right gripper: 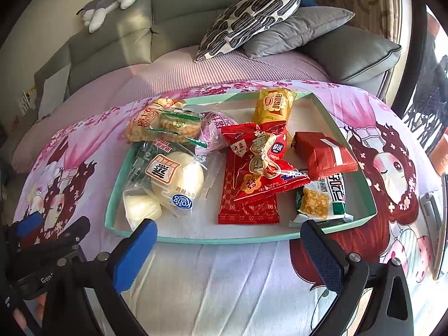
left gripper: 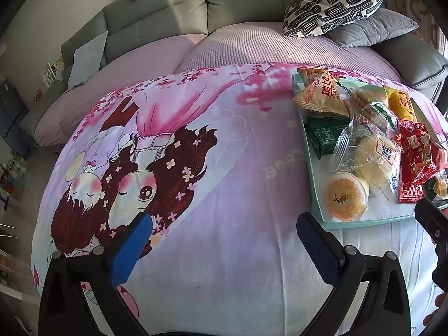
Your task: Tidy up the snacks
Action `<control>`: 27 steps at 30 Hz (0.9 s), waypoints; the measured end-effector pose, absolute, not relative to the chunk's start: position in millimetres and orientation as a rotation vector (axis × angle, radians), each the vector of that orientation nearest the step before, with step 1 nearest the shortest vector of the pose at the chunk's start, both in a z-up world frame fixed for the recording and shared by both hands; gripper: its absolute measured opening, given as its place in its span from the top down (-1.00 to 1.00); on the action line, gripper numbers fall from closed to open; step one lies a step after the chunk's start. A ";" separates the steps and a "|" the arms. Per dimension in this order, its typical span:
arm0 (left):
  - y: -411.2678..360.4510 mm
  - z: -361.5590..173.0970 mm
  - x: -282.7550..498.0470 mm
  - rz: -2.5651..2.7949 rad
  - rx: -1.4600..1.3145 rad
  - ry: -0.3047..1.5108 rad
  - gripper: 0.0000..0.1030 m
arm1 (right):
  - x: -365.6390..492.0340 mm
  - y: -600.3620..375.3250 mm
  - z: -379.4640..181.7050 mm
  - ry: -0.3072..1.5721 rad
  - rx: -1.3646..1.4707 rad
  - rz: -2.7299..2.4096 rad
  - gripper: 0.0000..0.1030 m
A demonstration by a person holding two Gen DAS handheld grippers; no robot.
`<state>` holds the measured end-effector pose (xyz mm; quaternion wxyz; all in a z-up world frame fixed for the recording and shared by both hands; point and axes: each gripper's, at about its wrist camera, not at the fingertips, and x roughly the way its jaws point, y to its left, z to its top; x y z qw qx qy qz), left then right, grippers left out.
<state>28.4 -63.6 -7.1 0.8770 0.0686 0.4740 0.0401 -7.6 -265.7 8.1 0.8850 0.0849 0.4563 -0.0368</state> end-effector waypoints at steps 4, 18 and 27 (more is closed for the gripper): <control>-64.2 -7.2 28.1 0.083 0.141 0.988 -0.99 | -7.7 -265.4 6.7 0.952 0.177 -0.078 -1.00; -63.6 -7.5 27.2 0.085 0.138 0.978 -0.99 | -8.8 -265.3 1.4 0.957 0.182 -0.077 -1.00; -64.7 -8.2 24.9 0.089 0.145 0.961 -0.99 | -9.5 -263.2 -1.5 0.957 0.184 -0.073 -1.00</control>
